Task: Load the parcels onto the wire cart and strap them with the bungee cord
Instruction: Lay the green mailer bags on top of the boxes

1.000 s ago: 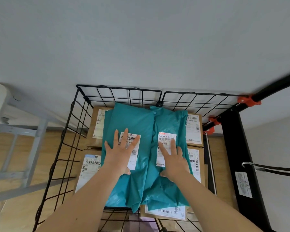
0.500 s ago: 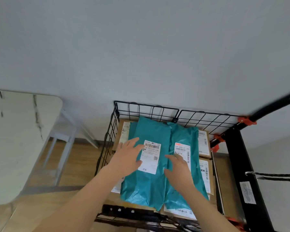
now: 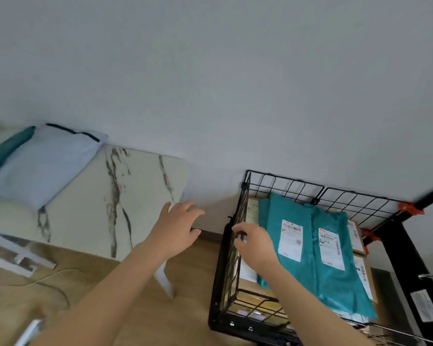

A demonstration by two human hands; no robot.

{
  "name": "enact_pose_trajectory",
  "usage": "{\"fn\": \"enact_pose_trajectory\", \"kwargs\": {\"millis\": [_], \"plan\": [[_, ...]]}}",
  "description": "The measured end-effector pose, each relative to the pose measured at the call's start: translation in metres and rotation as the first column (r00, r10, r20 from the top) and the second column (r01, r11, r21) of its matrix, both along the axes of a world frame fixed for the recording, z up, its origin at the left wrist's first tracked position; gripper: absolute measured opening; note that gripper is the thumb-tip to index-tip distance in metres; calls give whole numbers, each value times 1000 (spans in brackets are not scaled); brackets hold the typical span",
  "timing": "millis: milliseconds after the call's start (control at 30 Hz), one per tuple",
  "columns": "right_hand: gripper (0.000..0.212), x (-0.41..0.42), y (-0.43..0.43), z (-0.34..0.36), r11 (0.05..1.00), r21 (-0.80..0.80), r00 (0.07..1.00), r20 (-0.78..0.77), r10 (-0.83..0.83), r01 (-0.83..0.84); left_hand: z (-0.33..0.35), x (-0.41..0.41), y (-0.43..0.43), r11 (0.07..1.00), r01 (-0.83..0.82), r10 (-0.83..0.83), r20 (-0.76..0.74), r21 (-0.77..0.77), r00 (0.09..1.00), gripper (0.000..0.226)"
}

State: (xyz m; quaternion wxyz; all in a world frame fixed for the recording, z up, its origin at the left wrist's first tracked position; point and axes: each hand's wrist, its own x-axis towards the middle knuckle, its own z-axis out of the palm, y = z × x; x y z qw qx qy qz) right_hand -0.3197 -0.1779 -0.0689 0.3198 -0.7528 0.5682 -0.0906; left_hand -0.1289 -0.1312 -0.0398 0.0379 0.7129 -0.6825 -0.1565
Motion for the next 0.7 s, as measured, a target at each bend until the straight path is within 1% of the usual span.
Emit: {"fn": "enact_pose_trajectory", "kwargs": {"millis": [167,333,433,567,700], "plan": [[34,88,35,16,987,-53,988,-12,154,-154,16,84,67,989,-140,141,16,-44,990,46],[30,175,64,35,956,-68,958,0,286,-286,23,158,121,957,-283,282,-30,-64,959,45],[30,221,77,42,922,-83,926,-9,378,-377,24,196,143,931,-358,356,-40,-73,934,45],[29,281,85,45,894,-79,896,16,444,-441,23,240,165,885,-458,455,-60,-77,889,45],[29,343,88,42,850,-76,851,14,524,-522,22,291,181,843,-534,533,-29,-69,845,46]]}}
